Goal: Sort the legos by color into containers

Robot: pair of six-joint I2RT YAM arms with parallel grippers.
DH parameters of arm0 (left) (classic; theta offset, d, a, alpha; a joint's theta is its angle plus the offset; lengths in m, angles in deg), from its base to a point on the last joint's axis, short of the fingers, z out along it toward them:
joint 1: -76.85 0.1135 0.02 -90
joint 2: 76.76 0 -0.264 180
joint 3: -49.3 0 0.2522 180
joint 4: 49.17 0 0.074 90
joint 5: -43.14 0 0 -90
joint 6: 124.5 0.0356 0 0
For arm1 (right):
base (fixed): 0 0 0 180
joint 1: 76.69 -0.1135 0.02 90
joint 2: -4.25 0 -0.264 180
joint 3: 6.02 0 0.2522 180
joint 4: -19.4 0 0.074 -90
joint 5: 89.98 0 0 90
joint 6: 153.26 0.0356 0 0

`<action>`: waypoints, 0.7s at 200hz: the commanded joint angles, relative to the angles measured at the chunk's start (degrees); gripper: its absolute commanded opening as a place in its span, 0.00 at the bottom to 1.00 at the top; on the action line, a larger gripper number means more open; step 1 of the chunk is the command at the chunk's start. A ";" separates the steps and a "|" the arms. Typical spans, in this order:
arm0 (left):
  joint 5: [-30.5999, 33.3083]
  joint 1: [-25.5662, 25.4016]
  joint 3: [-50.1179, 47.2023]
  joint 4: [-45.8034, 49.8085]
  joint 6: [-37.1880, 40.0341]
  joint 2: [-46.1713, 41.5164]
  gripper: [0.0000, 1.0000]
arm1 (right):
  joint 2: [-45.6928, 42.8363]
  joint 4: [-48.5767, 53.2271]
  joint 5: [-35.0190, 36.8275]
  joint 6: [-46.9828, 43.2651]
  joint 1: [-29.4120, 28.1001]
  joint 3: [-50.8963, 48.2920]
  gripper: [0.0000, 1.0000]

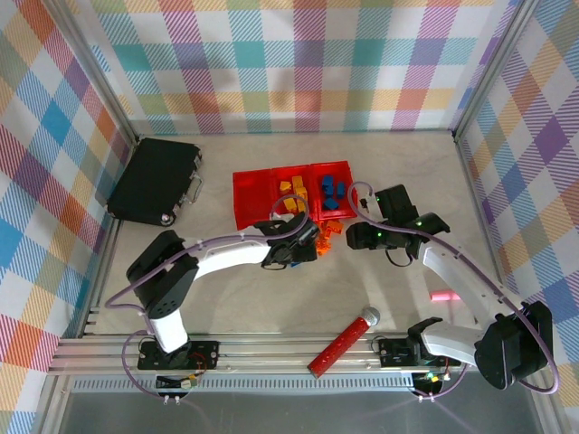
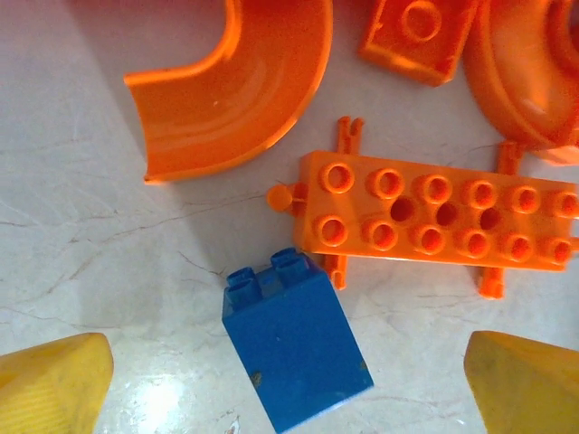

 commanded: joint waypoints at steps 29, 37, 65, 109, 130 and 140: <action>11.54 -0.33 -8.13 1.00 1.78 -18.65 1.00 | 5.12 -2.78 -8.14 3.50 -2.92 1.95 0.60; 14.01 -0.29 -9.10 2.90 1.52 -21.41 1.00 | 6.56 -3.19 -7.79 3.67 -4.29 2.48 0.60; 22.05 1.13 -12.53 10.05 -0.72 -32.33 1.00 | 12.25 -4.39 -7.11 4.21 -9.46 5.46 0.62; 24.15 6.37 -20.42 12.97 -2.26 -51.01 1.00 | 23.57 -2.88 -3.66 4.05 -16.76 13.61 0.68; 24.46 7.40 -22.48 13.96 -1.58 -56.50 1.00 | 29.04 -1.99 -2.48 3.80 -19.25 17.23 0.69; 25.03 7.40 -22.92 14.81 -1.20 -57.99 1.00 | 31.67 -1.38 -1.90 3.58 -20.32 19.08 0.69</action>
